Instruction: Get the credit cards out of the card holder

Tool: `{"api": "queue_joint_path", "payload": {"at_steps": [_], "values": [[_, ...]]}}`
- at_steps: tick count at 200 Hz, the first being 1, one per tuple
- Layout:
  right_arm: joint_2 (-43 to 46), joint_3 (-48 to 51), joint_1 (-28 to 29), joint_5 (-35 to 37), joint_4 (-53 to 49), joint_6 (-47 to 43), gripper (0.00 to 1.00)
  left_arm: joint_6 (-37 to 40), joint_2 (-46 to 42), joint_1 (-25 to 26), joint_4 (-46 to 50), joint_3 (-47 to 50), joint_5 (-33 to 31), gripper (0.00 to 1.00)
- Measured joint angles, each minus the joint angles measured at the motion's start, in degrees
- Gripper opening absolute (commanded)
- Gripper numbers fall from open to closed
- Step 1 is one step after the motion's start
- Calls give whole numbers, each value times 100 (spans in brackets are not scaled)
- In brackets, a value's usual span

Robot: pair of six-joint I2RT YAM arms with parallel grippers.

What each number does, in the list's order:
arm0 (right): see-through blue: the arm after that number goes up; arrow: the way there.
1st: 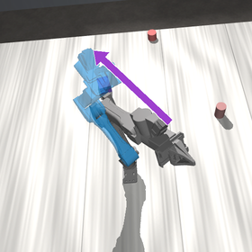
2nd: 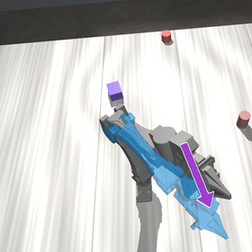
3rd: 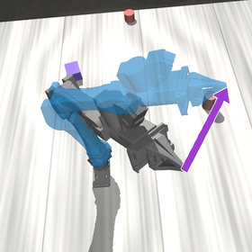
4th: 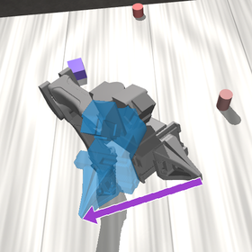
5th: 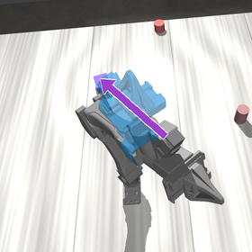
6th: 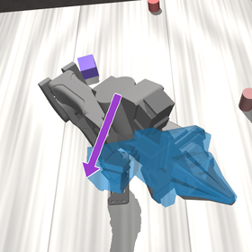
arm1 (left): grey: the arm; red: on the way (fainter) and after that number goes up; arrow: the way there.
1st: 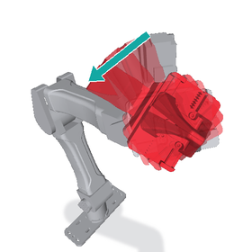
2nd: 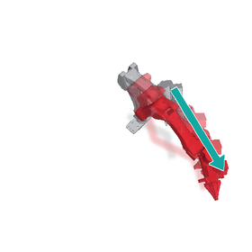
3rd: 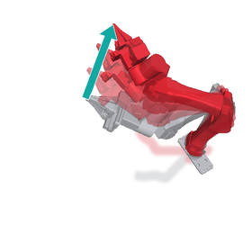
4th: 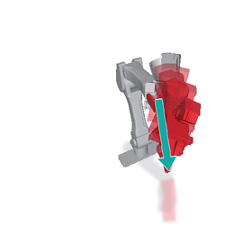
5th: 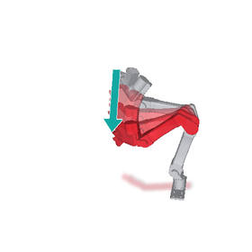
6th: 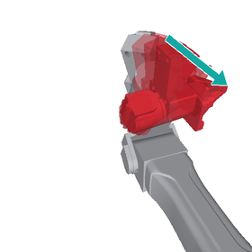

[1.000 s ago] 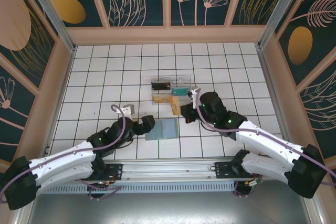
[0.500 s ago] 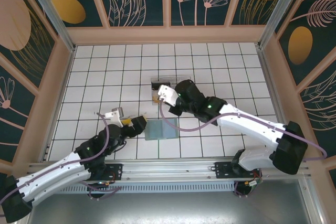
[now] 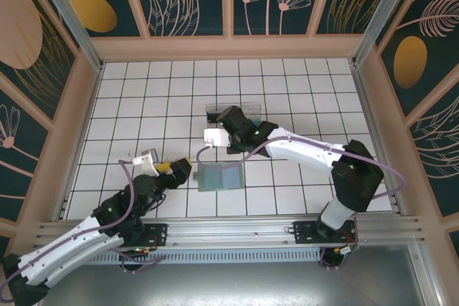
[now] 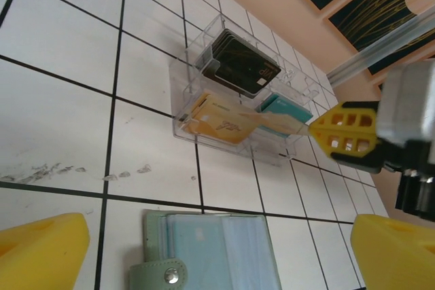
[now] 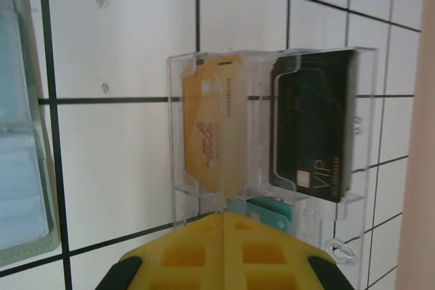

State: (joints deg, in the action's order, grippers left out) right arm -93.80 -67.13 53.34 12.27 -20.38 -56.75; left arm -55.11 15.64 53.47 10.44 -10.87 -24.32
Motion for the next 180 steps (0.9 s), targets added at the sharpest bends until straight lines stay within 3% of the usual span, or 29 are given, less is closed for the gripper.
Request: {"api": "queue_joint_path", "payload": {"at_steps": [180], "values": [[-824,-205,-249,-192,520,-271,0,0,-55,0,186,146,-66,99]]}}
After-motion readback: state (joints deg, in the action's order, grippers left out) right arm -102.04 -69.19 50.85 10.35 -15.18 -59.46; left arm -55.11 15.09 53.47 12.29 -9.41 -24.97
